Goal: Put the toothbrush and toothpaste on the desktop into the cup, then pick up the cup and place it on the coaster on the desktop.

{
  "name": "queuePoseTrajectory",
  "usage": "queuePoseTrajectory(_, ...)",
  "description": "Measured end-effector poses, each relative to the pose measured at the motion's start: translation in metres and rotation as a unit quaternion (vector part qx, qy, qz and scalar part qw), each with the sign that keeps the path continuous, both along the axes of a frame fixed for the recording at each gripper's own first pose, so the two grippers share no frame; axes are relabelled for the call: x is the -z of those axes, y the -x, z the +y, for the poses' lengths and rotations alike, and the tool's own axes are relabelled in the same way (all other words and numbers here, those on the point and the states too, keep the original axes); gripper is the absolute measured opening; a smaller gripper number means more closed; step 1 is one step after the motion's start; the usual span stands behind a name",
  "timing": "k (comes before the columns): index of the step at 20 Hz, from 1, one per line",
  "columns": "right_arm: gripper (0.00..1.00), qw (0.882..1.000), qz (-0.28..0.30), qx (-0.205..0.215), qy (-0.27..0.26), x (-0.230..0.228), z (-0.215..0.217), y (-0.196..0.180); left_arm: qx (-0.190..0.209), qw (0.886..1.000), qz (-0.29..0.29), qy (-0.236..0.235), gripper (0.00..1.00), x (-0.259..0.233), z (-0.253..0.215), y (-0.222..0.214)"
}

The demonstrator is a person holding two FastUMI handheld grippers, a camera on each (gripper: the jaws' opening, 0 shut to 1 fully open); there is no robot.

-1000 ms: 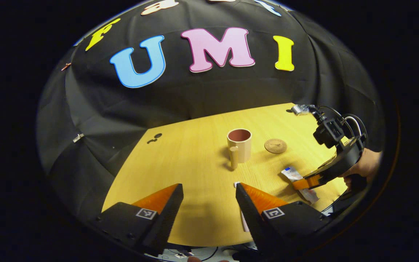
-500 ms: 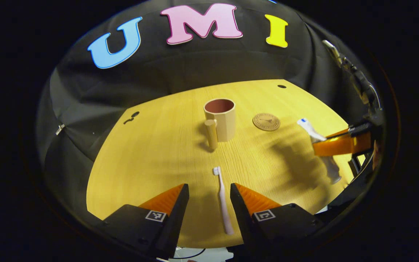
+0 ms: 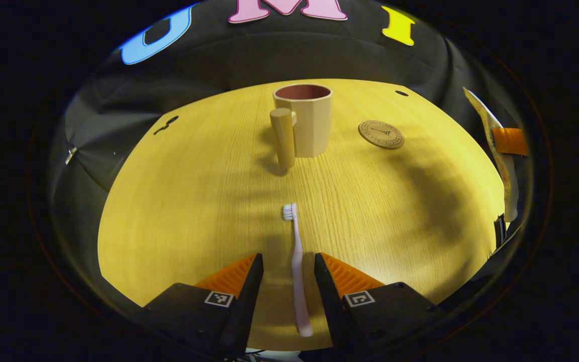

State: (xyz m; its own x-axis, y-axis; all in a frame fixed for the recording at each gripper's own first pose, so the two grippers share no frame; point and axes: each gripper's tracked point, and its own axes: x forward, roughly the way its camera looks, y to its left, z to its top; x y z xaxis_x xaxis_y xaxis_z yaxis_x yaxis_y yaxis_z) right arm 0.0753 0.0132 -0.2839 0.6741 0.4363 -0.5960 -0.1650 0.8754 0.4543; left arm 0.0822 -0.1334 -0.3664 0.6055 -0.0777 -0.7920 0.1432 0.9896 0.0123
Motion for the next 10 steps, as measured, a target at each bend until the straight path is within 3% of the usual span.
queuePoseTrajectory(6,0.24,1.000,-0.005,0.000,-0.011,-0.003,-0.002,-0.009,0.008,0.999,0.019,0.027,0.55,0.005,-0.009,-0.004)
queuePoseTrajectory(8,0.24,1.000,-0.017,-0.001,-0.021,-0.010,-0.001,-0.017,-0.003,0.999,0.035,0.024,0.47,0.009,-0.004,-0.006)
queuePoseTrajectory(9,0.24,0.999,-0.025,-0.002,-0.028,-0.016,0.000,-0.023,-0.012,0.999,0.043,0.026,0.37,0.009,-0.003,-0.006)
queuePoseTrajectory(10,0.24,0.999,-0.034,-0.003,-0.035,-0.022,0.003,-0.027,-0.019,0.998,0.050,0.021,0.35,0.007,0.000,-0.006)
